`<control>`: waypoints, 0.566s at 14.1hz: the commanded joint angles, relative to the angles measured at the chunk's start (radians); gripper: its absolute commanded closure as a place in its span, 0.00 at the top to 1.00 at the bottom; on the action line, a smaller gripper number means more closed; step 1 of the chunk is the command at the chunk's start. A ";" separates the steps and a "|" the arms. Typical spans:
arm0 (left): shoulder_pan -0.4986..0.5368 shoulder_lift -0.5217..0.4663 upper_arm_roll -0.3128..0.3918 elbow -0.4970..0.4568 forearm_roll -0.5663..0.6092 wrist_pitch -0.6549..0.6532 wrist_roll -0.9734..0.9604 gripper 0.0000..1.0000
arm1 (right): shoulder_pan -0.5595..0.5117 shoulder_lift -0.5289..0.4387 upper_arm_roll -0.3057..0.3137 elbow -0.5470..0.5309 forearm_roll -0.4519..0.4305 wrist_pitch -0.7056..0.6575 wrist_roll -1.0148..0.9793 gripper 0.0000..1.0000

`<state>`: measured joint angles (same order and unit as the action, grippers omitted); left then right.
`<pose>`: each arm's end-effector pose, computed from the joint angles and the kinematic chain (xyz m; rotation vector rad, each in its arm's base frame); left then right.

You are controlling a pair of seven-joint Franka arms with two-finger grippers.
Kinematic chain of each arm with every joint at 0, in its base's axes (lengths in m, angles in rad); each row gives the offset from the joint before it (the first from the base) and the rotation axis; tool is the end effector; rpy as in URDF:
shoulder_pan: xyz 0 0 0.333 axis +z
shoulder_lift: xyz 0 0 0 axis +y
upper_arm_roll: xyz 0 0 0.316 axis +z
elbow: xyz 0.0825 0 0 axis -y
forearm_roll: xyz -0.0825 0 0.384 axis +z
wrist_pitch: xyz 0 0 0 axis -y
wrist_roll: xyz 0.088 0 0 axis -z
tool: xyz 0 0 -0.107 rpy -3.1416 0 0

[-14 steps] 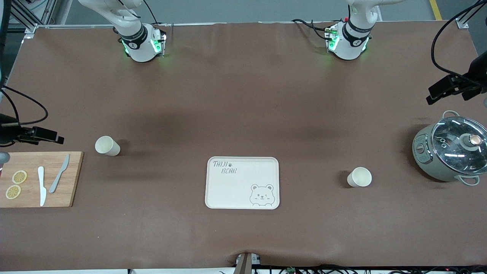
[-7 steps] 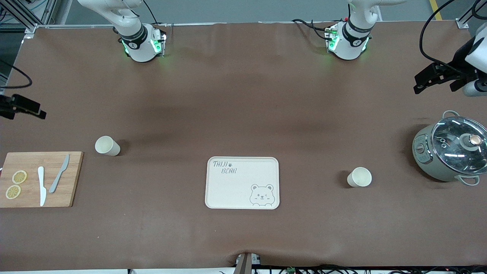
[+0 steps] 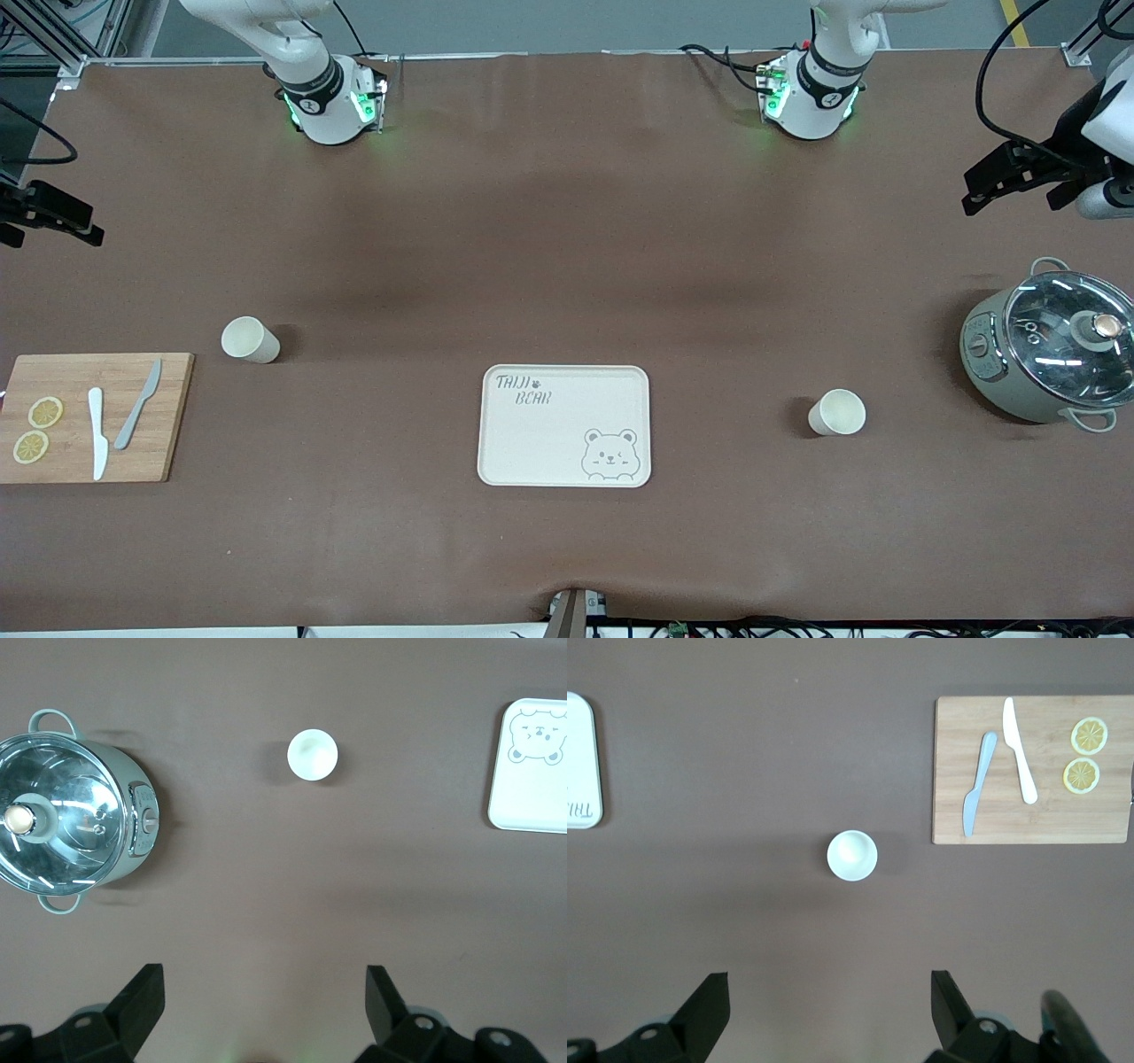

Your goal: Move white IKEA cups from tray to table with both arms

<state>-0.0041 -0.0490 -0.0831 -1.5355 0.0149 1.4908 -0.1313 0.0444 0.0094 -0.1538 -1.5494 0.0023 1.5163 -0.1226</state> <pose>0.5291 -0.0458 0.6605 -3.1224 -0.0709 -0.0096 0.5486 -0.0596 0.6247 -3.1351 -0.0208 0.0659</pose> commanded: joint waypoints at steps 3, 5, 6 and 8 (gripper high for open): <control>-0.007 -0.029 -0.001 -0.015 -0.003 -0.035 0.018 1.00 | -0.009 -0.016 -0.004 0.006 0.063 -0.010 0.002 1.00; -0.007 -0.031 -0.004 -0.014 -0.003 -0.040 0.019 1.00 | -0.008 -0.014 -0.006 0.058 0.084 -0.019 0.011 1.00; -0.008 -0.029 -0.004 -0.011 -0.010 -0.040 0.019 1.00 | -0.003 -0.015 -0.003 0.054 0.074 -0.022 0.011 1.00; -0.007 -0.025 -0.003 0.005 -0.038 -0.038 0.018 1.00 | -0.006 -0.017 -0.003 0.048 0.053 -0.031 0.011 1.00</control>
<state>-0.0111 -0.0564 -0.0879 -1.5342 0.0042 1.4639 -0.1301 0.0434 0.0019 -0.1595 -1.5025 0.0639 1.5028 -0.1227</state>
